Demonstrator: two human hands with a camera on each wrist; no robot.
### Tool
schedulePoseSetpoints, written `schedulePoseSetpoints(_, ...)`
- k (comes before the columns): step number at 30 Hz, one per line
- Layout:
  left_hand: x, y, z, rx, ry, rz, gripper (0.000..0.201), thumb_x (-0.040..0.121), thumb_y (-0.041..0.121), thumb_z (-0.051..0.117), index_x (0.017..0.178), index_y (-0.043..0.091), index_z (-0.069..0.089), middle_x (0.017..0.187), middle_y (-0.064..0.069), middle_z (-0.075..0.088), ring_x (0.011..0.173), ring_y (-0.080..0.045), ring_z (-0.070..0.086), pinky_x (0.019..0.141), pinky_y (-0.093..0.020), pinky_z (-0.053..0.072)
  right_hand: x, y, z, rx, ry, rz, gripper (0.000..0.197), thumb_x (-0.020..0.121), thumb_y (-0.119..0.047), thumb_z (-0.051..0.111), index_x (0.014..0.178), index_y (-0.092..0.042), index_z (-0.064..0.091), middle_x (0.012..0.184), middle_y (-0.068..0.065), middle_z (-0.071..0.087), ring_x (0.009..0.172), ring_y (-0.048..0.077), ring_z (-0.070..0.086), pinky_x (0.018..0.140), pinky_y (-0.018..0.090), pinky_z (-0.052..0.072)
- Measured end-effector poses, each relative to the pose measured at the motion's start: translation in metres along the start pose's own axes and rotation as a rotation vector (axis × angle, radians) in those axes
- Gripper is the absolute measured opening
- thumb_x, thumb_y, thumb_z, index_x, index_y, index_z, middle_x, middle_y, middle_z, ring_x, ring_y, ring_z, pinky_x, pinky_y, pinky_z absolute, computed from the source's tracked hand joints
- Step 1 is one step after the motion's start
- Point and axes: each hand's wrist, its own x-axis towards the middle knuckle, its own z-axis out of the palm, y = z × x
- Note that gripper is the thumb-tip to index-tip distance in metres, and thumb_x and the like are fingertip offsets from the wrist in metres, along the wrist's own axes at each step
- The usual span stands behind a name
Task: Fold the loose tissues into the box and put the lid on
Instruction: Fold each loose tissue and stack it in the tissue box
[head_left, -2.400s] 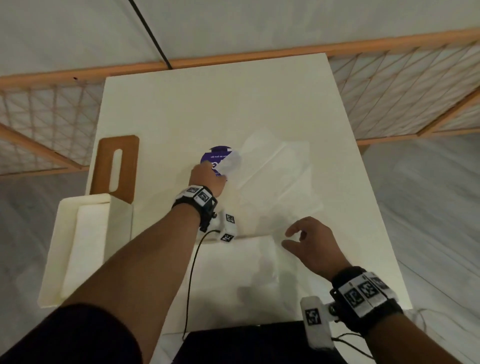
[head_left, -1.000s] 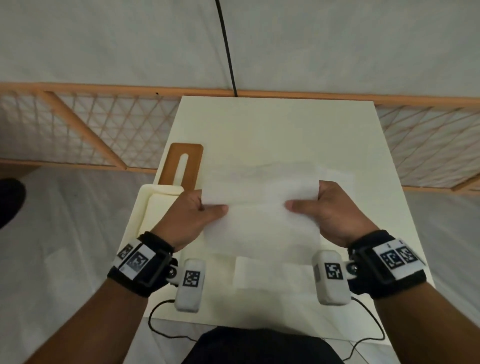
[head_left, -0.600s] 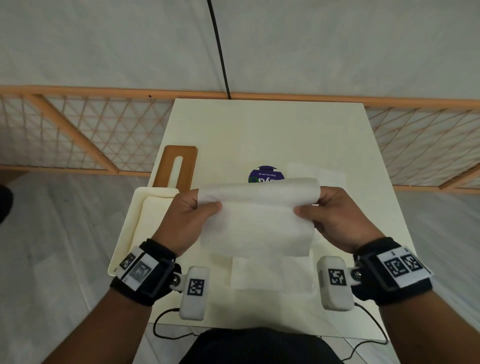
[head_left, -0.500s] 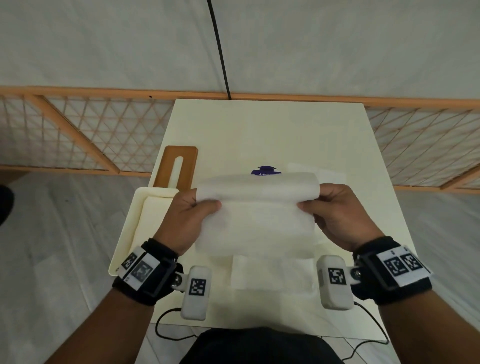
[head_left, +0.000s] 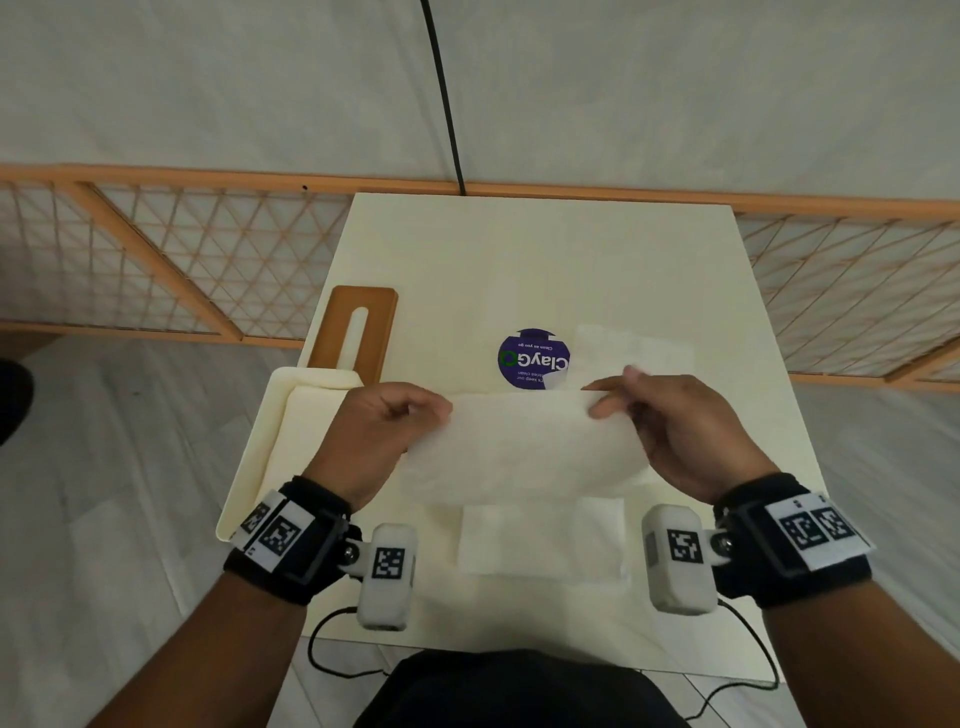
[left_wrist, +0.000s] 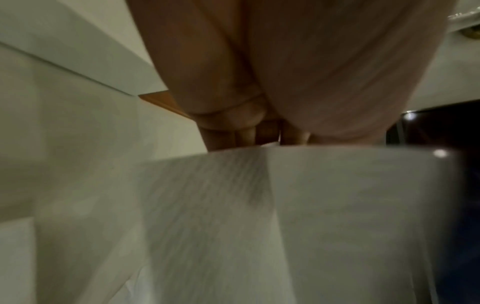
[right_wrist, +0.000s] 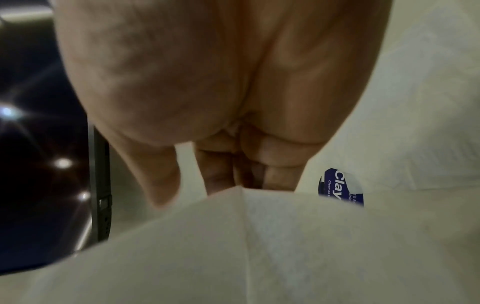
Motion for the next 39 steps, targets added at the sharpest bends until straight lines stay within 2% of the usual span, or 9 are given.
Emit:
schedulePoseSetpoints(3,-0.001,-0.006,0.0,0.06,-0.016,0.052,0.023,0.082,0.001,0.076,0.093,0.02,0.078,0.082,-0.009,0.07,0.079,-0.03,0.065,0.081,-0.042,0.057,0.0,0.003,0.006,-0.047,0.046,-0.033,0.007,0.075,0.0,0.076,0.077,-0.006,0.079,0.101,0.01,0.074,0.097,0.029,0.065,0.089,0.037,0.051)
schedulePoseSetpoints(7,0.003,-0.024,0.0,0.159,0.039,0.005,0.027,0.074,0.026,0.085,0.1,0.031,0.078,0.089,-0.03,0.064,0.081,-0.045,0.06,0.09,-0.059,0.053,0.002,0.02,0.001,-0.153,0.077,0.043,0.025,0.075,0.012,0.076,0.089,-0.01,0.077,0.109,0.014,0.074,0.093,0.034,0.07,0.09,0.046,0.052)
schedulePoseSetpoints(12,-0.006,-0.07,0.012,0.325,-0.005,-0.167,0.03,0.073,0.01,0.085,0.093,0.031,0.075,0.084,0.005,0.072,0.077,-0.018,0.067,0.082,-0.04,0.06,-0.005,0.054,-0.013,-0.427,0.146,0.136,0.031,0.072,0.01,0.078,0.095,-0.01,0.073,0.105,0.009,0.073,0.081,0.025,0.075,0.074,0.035,0.06)
schedulePoseSetpoints(15,-0.015,-0.102,0.024,0.513,-0.006,-0.222,0.024,0.073,0.017,0.086,0.09,0.029,0.074,0.09,0.008,0.067,0.075,-0.007,0.064,0.067,-0.012,0.047,-0.011,0.087,-0.023,-0.663,0.148,0.227,0.033,0.068,0.0,0.082,0.09,-0.023,0.074,0.099,0.0,0.074,0.08,0.019,0.073,0.076,0.035,0.061)
schedulePoseSetpoints(20,-0.019,-0.135,0.038,0.693,-0.059,-0.228,0.019,0.079,0.015,0.078,0.09,0.027,0.069,0.08,0.007,0.062,0.074,-0.004,0.058,0.064,-0.001,0.039,-0.019,0.116,-0.025,-0.95,0.161,0.238,0.028,0.073,-0.003,0.078,0.09,-0.024,0.07,0.084,-0.013,0.062,0.07,-0.002,0.056,0.059,0.004,0.042)
schedulePoseSetpoints(24,-0.012,-0.143,0.04,0.75,-0.049,-0.191,0.018,0.081,0.014,0.077,0.096,0.022,0.071,0.093,0.004,0.064,0.08,-0.004,0.058,0.07,-0.001,0.04,-0.017,0.132,-0.026,-1.019,0.183,0.227,0.029,0.074,-0.006,0.076,0.091,-0.028,0.067,0.094,-0.009,0.059,0.073,-0.002,0.051,0.062,0.004,0.038)
schedulePoseSetpoints(29,-0.013,-0.146,0.042,0.765,-0.015,-0.169,0.017,0.082,0.015,0.077,0.097,0.019,0.071,0.099,0.003,0.063,0.084,-0.008,0.059,0.084,-0.022,0.049,-0.016,0.142,-0.025,-1.087,0.175,0.178,0.028,0.072,-0.008,0.079,0.097,-0.02,0.071,0.102,-0.004,0.055,0.089,0.013,0.053,0.073,0.013,0.033)
schedulePoseSetpoints(33,-0.014,-0.149,0.041,0.73,0.096,-0.227,0.018,0.081,0.022,0.076,0.093,0.023,0.063,0.092,0.01,0.063,0.084,-0.007,0.061,0.069,-0.013,0.041,-0.02,0.146,-0.033,-1.039,0.307,0.134,0.037,0.07,-0.017,0.084,0.103,-0.017,0.065,0.107,-0.003,0.053,0.098,0.017,0.053,0.086,0.023,0.04)
schedulePoseSetpoints(39,-0.011,-0.156,0.047,0.775,0.062,-0.25,0.014,0.087,0.018,0.071,0.1,0.017,0.066,0.091,0.008,0.064,0.083,-0.007,0.059,0.061,0.003,0.035,-0.019,0.147,-0.036,-1.03,0.28,0.304,0.034,0.077,-0.017,0.077,0.105,-0.013,0.059,0.097,0.002,0.064,0.091,0.023,0.06,0.075,0.026,0.042)
